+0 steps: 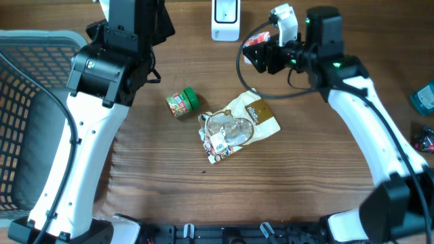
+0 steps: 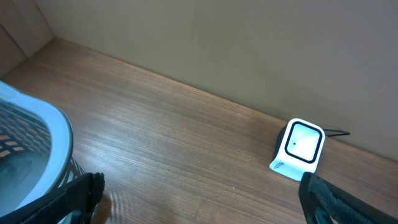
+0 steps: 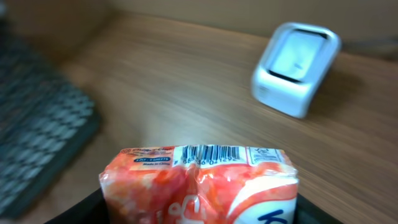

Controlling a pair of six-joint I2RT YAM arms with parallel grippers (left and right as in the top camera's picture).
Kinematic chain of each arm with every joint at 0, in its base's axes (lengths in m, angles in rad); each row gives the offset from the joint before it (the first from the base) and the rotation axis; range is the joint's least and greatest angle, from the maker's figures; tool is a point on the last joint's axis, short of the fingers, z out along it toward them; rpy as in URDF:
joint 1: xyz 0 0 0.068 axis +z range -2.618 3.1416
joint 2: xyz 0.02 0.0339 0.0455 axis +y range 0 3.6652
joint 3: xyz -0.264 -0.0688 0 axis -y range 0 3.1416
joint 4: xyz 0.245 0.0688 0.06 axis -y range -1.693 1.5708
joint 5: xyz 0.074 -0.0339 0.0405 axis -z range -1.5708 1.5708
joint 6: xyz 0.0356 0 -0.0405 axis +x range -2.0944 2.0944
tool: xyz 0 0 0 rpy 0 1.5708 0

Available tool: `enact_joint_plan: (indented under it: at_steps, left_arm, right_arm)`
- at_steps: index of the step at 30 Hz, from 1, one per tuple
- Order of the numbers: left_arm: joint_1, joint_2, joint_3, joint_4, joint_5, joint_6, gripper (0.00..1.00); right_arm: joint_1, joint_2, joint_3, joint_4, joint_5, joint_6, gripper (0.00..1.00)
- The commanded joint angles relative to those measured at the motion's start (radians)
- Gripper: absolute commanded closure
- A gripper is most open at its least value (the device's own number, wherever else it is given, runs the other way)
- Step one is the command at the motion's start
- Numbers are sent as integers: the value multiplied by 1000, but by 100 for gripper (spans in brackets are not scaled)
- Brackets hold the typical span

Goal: Scan the item barcode
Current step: 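Lift the red box and swing it toward the scanner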

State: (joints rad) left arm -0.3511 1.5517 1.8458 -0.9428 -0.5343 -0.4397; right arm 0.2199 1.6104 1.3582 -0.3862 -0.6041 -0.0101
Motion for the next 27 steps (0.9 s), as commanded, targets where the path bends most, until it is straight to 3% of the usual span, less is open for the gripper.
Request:
enact_joint_plan:
  at_steps: [1,16,27]
  left_arm:
    - [3,-20,7,3,-21,-10,0]
    - [3,-20,7,3,-21,-10,0]
    - [3,-20,7,3,-21,-10,0]
  right_arm:
    - [3,-102,24,-22,-257,-116,34]
    - [3,-361,24,3,-870,-345,33]
    - [3,-404,24,19,-988,-381,33]
